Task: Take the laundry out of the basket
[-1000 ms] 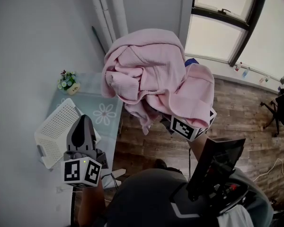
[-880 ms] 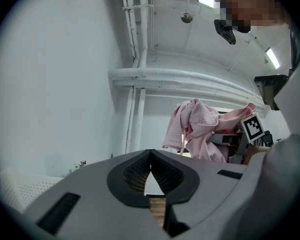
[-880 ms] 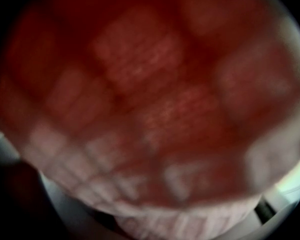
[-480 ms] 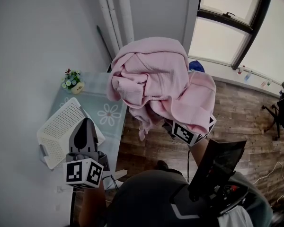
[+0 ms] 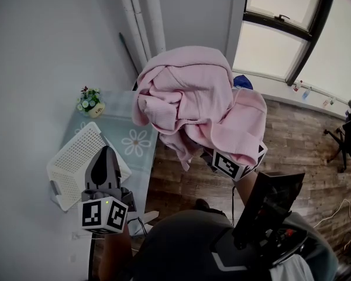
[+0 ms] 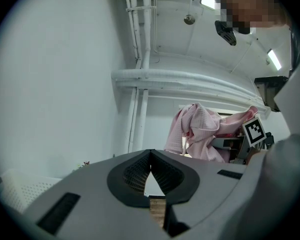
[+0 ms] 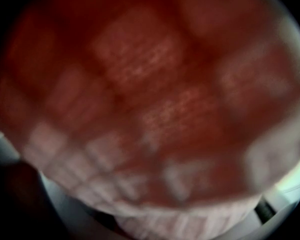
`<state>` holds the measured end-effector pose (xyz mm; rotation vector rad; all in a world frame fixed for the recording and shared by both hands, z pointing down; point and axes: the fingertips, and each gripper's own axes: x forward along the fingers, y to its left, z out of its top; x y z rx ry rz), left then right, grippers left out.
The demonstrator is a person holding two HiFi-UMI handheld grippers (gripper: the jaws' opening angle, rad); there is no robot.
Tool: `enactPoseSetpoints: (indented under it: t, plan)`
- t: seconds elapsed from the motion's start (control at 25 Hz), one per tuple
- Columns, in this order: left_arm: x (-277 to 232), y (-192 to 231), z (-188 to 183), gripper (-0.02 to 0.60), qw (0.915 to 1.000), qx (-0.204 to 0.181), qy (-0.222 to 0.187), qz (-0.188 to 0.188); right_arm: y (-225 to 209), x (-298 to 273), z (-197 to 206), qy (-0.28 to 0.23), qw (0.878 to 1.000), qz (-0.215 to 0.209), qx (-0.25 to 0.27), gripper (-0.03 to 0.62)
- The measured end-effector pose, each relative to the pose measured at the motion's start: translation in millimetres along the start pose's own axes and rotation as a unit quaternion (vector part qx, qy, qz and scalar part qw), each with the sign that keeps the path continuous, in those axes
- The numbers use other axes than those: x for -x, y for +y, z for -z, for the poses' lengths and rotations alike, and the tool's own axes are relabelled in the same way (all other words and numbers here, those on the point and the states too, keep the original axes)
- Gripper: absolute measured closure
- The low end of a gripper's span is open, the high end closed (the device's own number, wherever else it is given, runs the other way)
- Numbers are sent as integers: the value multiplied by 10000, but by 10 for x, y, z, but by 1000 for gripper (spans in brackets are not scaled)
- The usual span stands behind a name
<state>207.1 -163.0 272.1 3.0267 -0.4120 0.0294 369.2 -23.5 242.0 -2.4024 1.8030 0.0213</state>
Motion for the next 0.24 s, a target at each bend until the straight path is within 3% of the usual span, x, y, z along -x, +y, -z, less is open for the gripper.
enactPoseSetpoints:
  t: [0.24]
  plan:
    - [28,27,-12,572,10000,-5,-8,-6,36,-7,30,46,10000,10,28,303]
